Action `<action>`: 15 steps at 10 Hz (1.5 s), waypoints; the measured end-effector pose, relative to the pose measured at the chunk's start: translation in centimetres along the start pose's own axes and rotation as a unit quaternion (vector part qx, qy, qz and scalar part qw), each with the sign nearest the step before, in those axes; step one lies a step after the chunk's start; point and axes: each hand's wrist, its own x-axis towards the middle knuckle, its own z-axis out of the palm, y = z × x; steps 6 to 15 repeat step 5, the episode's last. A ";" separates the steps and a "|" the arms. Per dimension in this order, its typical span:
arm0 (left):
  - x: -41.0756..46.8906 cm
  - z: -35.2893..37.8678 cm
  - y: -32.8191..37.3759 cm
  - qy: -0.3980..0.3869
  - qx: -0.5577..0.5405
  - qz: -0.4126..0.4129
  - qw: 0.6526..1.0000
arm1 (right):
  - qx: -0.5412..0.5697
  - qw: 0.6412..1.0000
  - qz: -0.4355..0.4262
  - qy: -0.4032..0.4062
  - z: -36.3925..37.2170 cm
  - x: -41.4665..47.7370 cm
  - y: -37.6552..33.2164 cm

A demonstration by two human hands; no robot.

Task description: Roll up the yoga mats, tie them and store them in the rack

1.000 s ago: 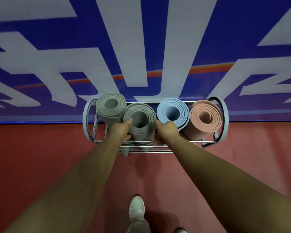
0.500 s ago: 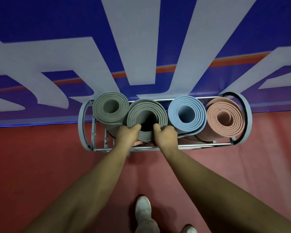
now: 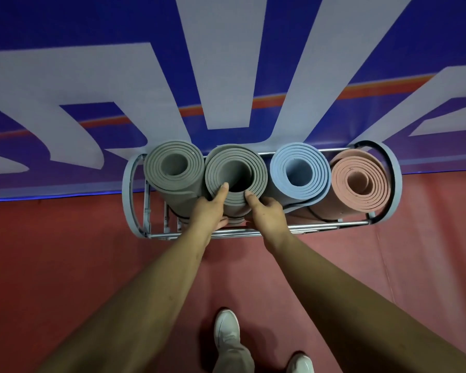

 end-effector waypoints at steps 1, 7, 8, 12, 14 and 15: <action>-0.8 -0.8 -0.1 -0.005 0.004 -0.001 1.000 | -0.012 1.000 0.020 0.010 -0.3 -0.7 -0.1; -8.8 -3.2 3.0 -0.028 0.094 0.013 0.995 | -0.059 0.998 -0.019 0.026 -6.0 -6.9 -2.4; -8.8 -3.2 3.0 -0.028 0.094 0.013 0.995 | -0.059 0.998 -0.019 0.026 -6.0 -6.9 -2.4; -8.8 -3.2 3.0 -0.028 0.094 0.013 0.995 | -0.059 0.998 -0.019 0.026 -6.0 -6.9 -2.4; -8.8 -3.2 3.0 -0.028 0.094 0.013 0.995 | -0.059 0.998 -0.019 0.026 -6.0 -6.9 -2.4; -8.8 -3.2 3.0 -0.028 0.094 0.013 0.995 | -0.059 0.998 -0.019 0.026 -6.0 -6.9 -2.4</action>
